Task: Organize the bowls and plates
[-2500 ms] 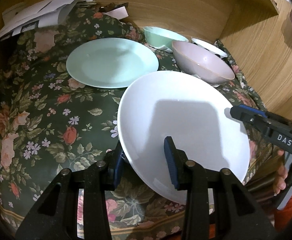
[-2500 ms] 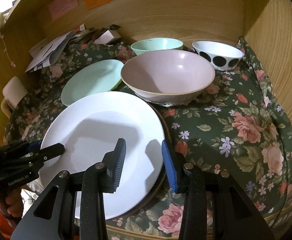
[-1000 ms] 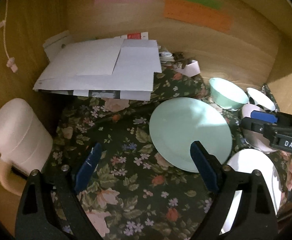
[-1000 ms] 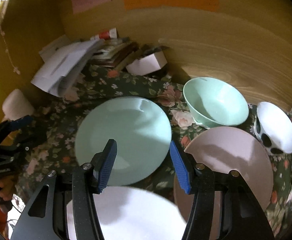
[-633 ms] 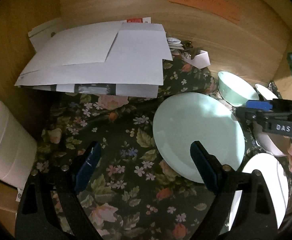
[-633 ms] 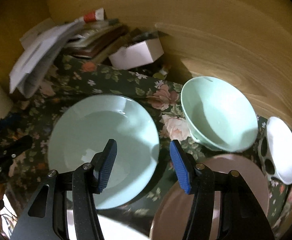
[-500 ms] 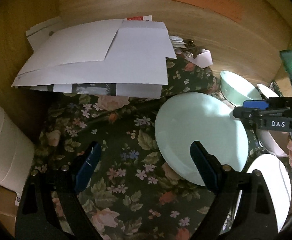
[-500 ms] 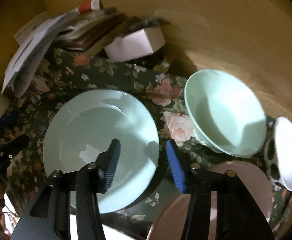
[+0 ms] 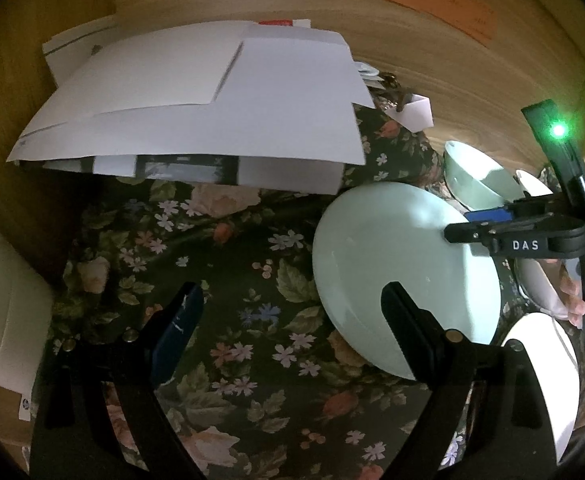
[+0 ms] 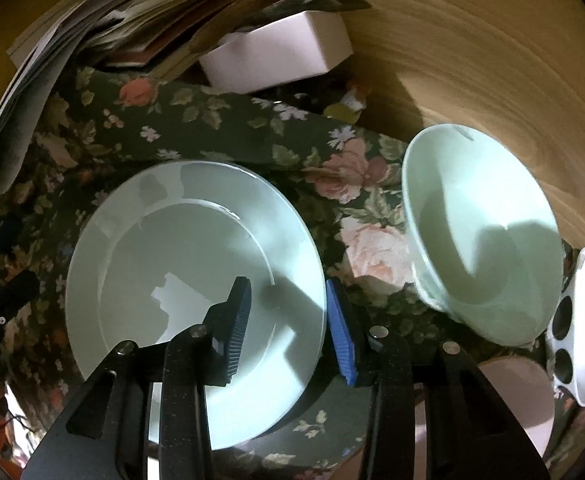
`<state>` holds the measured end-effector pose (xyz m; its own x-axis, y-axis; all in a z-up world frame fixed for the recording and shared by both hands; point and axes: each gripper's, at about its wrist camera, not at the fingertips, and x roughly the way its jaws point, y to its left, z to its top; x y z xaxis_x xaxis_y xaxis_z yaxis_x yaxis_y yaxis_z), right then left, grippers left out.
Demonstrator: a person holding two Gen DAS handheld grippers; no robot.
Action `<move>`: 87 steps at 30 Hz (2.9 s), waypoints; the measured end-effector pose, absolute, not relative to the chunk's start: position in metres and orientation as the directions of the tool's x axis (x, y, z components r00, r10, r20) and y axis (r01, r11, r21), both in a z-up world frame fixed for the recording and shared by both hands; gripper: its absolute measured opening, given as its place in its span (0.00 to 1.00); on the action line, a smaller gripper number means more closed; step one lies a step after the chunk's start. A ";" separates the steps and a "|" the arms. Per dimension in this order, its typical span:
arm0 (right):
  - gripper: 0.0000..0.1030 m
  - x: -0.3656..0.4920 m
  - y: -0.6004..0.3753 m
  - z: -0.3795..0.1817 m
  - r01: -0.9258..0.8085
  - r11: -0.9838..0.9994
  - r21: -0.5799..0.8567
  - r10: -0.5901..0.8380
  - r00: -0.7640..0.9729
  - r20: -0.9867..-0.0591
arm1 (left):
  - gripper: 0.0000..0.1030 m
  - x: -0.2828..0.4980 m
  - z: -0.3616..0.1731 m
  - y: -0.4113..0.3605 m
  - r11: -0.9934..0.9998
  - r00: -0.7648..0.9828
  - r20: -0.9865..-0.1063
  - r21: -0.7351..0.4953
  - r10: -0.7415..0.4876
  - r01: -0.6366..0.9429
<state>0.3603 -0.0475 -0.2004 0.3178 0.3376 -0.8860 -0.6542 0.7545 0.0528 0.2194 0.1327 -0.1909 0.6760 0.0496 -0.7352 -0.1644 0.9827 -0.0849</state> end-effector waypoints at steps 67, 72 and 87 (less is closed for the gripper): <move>0.32 0.226 -0.085 -0.159 -0.674 0.729 0.124 0.531 0.441 -0.724 | 0.41 0.136 -0.156 0.116 0.987 0.698 -0.716 -0.125 -0.018 -0.102; 0.32 0.211 -0.100 -0.155 -0.656 0.745 0.121 0.527 0.468 -0.709 | 0.41 0.128 -0.149 0.102 0.989 0.709 -0.704 -0.126 -0.033 -0.079; 0.32 0.169 -0.145 -0.160 -0.591 0.790 0.166 0.520 0.501 -0.692 | 0.41 0.095 -0.143 0.061 0.993 0.717 -0.693 -0.115 -0.071 -0.012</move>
<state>0.1687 -0.1455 -0.1595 0.5005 0.5196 -0.6924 -0.5907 0.7897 0.1656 0.0949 0.0605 -0.1432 0.7171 -0.0715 -0.6933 -0.0118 0.9933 -0.1146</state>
